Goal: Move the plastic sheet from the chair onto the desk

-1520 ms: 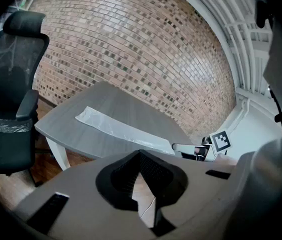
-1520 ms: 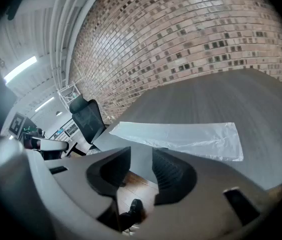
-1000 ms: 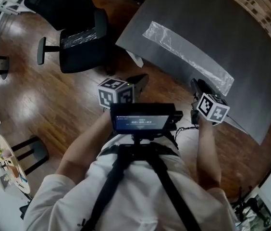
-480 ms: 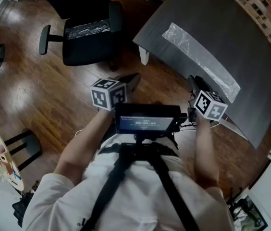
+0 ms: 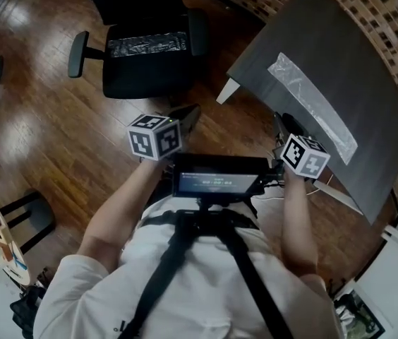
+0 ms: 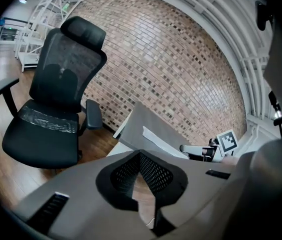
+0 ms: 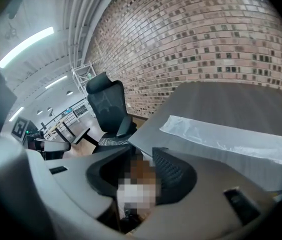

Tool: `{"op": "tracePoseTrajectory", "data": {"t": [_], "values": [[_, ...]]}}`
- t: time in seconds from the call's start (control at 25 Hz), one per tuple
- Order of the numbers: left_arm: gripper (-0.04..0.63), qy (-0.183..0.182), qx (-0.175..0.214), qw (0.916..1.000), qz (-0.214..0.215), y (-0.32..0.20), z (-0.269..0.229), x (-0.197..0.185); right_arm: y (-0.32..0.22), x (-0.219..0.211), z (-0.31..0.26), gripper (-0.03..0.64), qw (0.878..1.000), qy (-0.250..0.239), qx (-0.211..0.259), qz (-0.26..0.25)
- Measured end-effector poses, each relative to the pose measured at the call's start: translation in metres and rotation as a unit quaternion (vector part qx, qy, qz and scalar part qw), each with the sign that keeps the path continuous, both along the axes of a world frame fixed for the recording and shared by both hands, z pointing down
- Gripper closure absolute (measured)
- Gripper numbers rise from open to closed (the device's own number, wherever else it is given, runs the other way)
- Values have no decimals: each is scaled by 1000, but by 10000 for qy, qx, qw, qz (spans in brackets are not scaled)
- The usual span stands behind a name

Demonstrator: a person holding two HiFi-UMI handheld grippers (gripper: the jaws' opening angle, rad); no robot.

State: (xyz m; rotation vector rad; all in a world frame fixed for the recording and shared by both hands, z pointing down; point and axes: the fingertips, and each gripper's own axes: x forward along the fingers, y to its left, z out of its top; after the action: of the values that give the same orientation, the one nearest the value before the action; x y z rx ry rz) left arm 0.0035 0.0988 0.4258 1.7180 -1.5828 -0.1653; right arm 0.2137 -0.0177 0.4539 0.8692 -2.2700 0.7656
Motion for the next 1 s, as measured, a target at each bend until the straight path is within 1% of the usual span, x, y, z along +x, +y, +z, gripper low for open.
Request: {"op": "tracePoseTrajectory", "data": {"t": [0.28,0.44,0.6,0.84,1.0], "values": [[595,-61,44,9996,-263,33,2,-76,19,-78,-8,472,9998,-17,104,-195],[595,-99,59,9990,-421,54,2,-111,31,-114,-8,474,9994,5,143,-326],[568,-85,74,9986,-526,70,3,-137,43,-145,-7,473,9986,72,163,-491],[568,3,92,9960,-888,95,7,-181,65,-206,-11,472,9948,140,183,-997],[568,95,41,9936,-1125,100,14,-198,69,-240,-11,472,9903,193,185,-1367]]}}
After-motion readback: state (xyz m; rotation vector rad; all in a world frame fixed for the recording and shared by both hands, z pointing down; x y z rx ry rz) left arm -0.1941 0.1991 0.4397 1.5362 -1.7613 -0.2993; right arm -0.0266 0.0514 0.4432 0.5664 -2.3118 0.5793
